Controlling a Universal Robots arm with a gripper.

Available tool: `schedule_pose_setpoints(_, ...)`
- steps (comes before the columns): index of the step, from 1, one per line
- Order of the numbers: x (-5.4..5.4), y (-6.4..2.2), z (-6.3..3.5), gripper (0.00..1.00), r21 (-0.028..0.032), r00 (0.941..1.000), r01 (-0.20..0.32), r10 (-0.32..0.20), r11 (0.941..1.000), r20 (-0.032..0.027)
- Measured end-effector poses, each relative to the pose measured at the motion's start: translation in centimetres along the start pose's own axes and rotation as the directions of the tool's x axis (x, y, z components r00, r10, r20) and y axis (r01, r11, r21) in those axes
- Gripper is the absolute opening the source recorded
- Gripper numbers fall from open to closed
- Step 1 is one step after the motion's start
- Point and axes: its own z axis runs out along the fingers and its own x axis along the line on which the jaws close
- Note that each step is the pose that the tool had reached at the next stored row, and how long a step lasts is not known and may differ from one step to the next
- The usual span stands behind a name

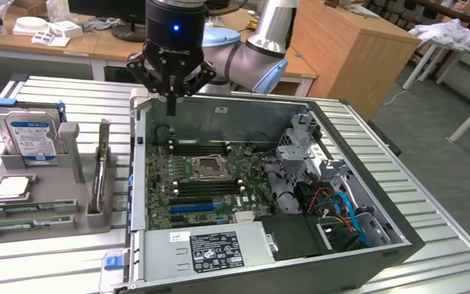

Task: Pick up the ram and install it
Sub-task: 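Reach for the ram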

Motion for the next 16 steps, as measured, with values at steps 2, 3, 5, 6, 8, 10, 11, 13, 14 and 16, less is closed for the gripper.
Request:
schedule_pose_setpoints(2, 0.3, -0.02, 0.0, 0.11, 0.0, 1.0, 0.0, 0.0, 1.0, -0.0001)
schedule_pose_setpoints(3, 0.5, -0.03, -0.01, 0.11, -0.0001, 1.0, 0.0, 0.0, 1.0, -0.0001)
schedule_pose_setpoints(5, 0.8, -0.06, -0.02, 0.11, 0.0, 1.0, 0.0, 0.0, 1.0, -0.0003)
schedule_pose_setpoints(6, 1.0, -0.08, -0.02, 0.11, 0.0, 1.0, 0.0, 0.0, 1.0, -0.0004)
schedule_pose_setpoints(8, 1.5, -0.11, -0.03, 0.11, 0.0, 1.0, 0.0, 0.0, 1.0, -0.0005)
schedule_pose_setpoints(10, 1.9, -0.14, -0.04, 0.11, 0.0, 1.0, 0.0, 0.0, 1.0, -0.0008)
schedule_pose_setpoints(11, 2.1, -0.16, -0.05, 0.11, 0.0, 1.0, 0.0, 0.0, 1.0, -0.0009)
schedule_pose_setpoints(13, 2.6, -0.19, -0.06, 0.11, 0.0001, 1.0, 0.0, 0.0, 1.0, -0.0013)
schedule_pose_setpoints(14, 2.8, -0.2, -0.07, 0.11, 0.0001, 1.0, 0.0, 0.0, 1.0, -0.0014)
schedule_pose_setpoints(16, 3.2, -0.23, -0.07, 0.11, 0.0001, 1.0, 0.0, 0.0, 1.0, -0.002)
